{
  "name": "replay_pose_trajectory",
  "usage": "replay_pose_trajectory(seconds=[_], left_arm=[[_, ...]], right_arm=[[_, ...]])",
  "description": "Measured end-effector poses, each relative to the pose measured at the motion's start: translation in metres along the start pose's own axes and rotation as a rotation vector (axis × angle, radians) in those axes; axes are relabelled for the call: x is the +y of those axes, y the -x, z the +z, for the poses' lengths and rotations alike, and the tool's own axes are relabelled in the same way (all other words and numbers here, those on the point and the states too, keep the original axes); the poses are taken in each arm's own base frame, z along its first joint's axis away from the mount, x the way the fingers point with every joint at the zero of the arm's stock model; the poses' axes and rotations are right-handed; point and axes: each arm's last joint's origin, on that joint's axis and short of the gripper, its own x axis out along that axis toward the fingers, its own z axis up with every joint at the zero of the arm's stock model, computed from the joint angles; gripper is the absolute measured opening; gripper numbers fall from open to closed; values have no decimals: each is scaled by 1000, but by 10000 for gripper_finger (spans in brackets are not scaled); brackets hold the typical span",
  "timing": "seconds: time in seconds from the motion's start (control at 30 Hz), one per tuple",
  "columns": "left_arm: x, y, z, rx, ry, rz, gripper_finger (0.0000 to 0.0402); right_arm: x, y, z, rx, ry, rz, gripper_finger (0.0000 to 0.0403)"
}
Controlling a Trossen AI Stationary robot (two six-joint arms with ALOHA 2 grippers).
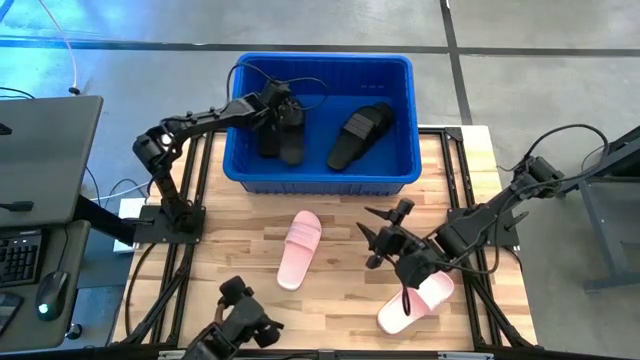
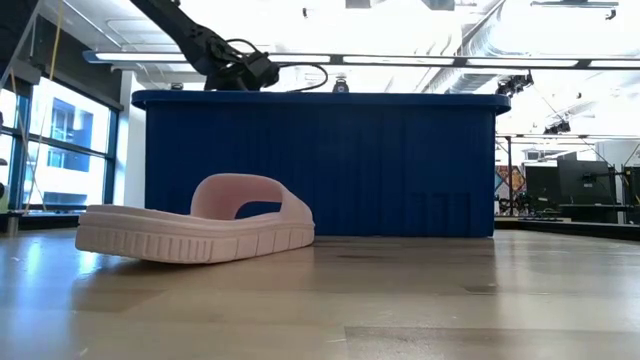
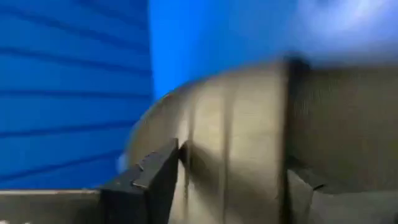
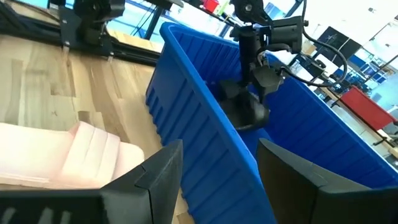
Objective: Pick and place slides into bin
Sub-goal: Put the black slide into the blue container, then put the left pink slide into the blue container
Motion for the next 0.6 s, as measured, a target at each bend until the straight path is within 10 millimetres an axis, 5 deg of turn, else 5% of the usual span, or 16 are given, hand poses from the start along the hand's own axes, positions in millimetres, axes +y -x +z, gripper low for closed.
replay_pose_trajectory(seconds=[0.4,0.6], left_arm=[[-15,10,36,-143,34,-24,243],[2,55,75,-120,-20,92,227]], right_arm=[[-8,-16,-1,35,26,-29,197],[-7,-18,-1,44,49,48,197]])
